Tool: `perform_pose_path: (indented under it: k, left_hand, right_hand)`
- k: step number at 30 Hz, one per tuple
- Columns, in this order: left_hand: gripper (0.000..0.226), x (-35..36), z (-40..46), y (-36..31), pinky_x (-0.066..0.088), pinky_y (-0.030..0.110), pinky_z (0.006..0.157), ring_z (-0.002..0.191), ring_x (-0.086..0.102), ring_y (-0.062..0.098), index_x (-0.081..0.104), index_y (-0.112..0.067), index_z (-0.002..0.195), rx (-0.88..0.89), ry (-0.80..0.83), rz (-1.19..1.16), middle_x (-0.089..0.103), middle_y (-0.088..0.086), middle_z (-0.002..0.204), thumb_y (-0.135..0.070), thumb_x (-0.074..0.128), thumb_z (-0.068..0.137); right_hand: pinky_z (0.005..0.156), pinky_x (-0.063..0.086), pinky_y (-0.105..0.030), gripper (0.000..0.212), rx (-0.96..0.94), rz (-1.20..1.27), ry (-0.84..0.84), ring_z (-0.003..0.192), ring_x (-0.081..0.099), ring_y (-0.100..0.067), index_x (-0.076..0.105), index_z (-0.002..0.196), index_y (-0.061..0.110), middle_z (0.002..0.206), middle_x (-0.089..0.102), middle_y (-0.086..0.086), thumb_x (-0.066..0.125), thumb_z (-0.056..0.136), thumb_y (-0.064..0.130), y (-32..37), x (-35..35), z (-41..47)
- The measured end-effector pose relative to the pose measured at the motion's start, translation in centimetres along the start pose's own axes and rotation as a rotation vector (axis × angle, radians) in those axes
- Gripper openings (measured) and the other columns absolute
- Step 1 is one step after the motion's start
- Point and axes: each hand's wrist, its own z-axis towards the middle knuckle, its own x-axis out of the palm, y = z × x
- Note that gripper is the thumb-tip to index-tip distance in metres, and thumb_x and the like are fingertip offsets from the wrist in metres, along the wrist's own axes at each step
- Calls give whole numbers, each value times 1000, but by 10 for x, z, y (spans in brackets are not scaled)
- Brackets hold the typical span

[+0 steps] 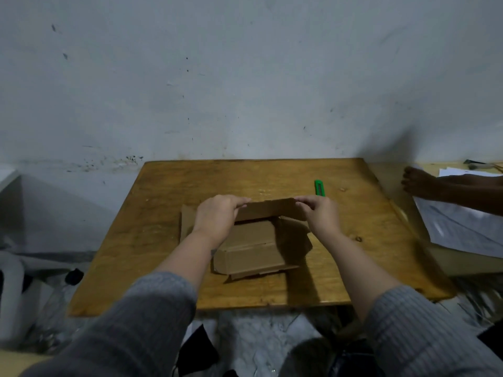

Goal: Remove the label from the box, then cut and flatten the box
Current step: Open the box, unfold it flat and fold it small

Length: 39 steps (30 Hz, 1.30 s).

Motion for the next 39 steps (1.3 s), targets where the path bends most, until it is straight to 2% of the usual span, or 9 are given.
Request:
perform_pose_path:
  k: [4,9,13,18,21,25,27,30,39]
  left_hand:
    - [28,5,-18,-1,52,28,87,104,65,11,69,-27,116,8,52,-37,71,-7,113,-15,54,95]
    - [25,11,-36,-2,38,12,85,104,65,8,70,-21,115,28,38,-69,72,-4,110,-15,58,93]
    - [25,16,-43,1,48,21,88,105,65,10,69,-24,115,30,69,-78,71,-4,112,-20,57,95]
    - [39,17,-48,1,55,35,78,99,65,14,67,-28,119,5,145,47,71,-4,112,-47,41,97]
    - [50,18,-43,-1,52,37,85,107,60,18,61,-24,127,-58,261,9,65,-1,122,-53,35,96]
    - [62,30,-31,-1,41,43,105,130,45,23,44,-19,142,-182,454,-19,48,4,145,-58,27,96]
    - [68,38,-26,0,22,44,117,145,22,23,24,-15,151,-189,542,61,25,5,158,-57,22,97]
    - [71,48,-22,6,1,46,120,149,-3,19,3,-13,153,-155,645,196,-2,4,162,-56,17,98]
    - [72,74,-35,15,-3,47,120,148,-11,17,-6,-12,152,-123,674,249,-12,3,161,-54,16,99]
  right_hand:
    - [89,53,-31,21,22,-55,81,107,61,-16,71,105,22,112,69,0,60,89,15,-14,-4,-15]
    - [87,44,-15,30,-185,-137,65,112,61,-10,67,114,24,116,68,4,68,84,22,-18,-4,-36]
    - [94,51,-27,26,-389,-259,120,104,64,-8,70,107,23,109,71,5,69,82,18,-16,6,-42]
    - [93,49,-23,20,-479,-355,141,98,66,-7,72,102,24,106,72,6,65,85,17,-25,5,-51]
    - [91,51,-28,18,-561,-382,149,97,66,-12,74,100,21,103,73,3,66,85,15,-33,7,-60]
    - [87,53,-30,18,-651,-455,148,97,67,-17,74,99,17,101,74,-1,66,84,13,-42,13,-71]
    - [87,54,-33,18,-676,-476,163,97,67,-17,74,99,17,101,74,-1,67,83,13,-47,16,-74]
    - [85,56,-35,18,-683,-476,182,96,68,-20,74,98,15,99,75,-2,70,81,11,-56,18,-75]
    - [92,52,-32,23,-583,-483,270,104,63,-11,71,107,22,110,71,4,67,84,25,-74,25,-74]
